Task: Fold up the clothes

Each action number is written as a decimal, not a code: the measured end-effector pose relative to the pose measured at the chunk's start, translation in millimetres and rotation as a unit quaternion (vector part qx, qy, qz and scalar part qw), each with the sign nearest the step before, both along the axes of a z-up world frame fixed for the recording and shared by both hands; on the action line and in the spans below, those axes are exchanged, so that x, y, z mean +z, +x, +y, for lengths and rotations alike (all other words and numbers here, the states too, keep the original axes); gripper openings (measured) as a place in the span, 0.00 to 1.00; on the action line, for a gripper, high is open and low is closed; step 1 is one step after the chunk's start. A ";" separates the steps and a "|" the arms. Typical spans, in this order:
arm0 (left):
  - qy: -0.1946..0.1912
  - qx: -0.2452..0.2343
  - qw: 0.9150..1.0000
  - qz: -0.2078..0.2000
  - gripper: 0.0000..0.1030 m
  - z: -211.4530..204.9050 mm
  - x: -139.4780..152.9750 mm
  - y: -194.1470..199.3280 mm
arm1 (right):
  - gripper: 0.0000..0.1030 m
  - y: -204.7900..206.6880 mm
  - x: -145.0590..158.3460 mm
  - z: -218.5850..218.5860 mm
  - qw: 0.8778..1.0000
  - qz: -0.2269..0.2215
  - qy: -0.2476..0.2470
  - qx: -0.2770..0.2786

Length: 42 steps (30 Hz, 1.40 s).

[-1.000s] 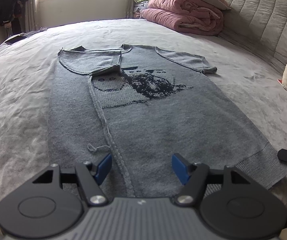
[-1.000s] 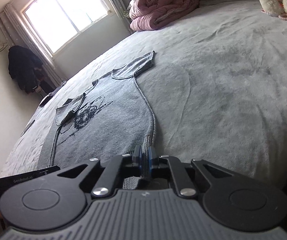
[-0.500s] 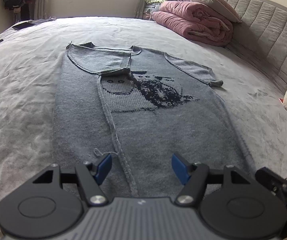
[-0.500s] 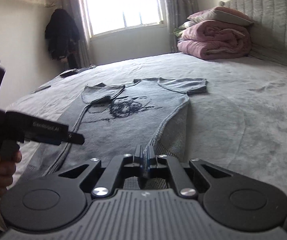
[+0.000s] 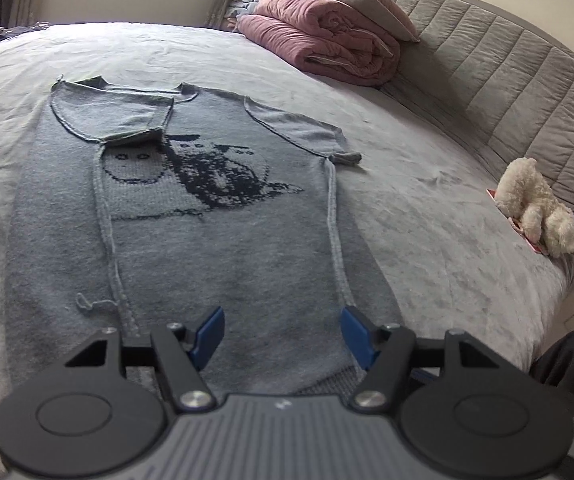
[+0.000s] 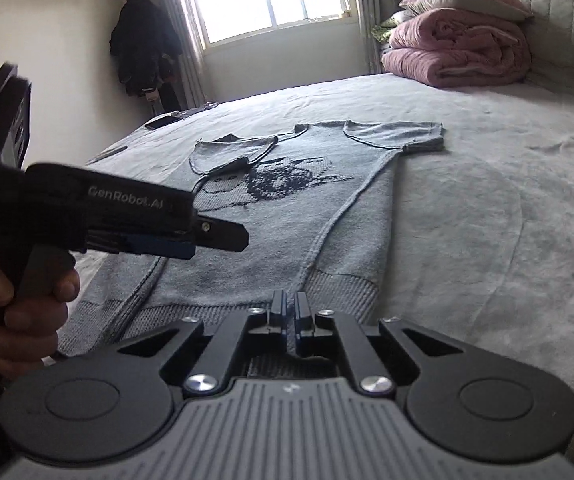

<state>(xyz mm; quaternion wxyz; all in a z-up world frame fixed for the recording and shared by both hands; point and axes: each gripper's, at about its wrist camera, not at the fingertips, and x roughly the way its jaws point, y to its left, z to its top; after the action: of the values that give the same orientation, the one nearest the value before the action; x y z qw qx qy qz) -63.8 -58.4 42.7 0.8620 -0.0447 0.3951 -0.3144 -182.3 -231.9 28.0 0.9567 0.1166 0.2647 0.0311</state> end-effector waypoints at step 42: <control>-0.047 -0.046 0.992 0.111 0.05 -42.0 -33.5 15.5 | 0.34 223.5 -28.2 -202.0 0.892 0.070 0.401 -0.199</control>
<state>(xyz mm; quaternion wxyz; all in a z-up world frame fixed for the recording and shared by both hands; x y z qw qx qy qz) -48.3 -100.4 9.1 0.7947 -0.1011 0.4744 -0.3649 41.3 -434.0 -0.2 0.7942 0.5420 0.2671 -0.0646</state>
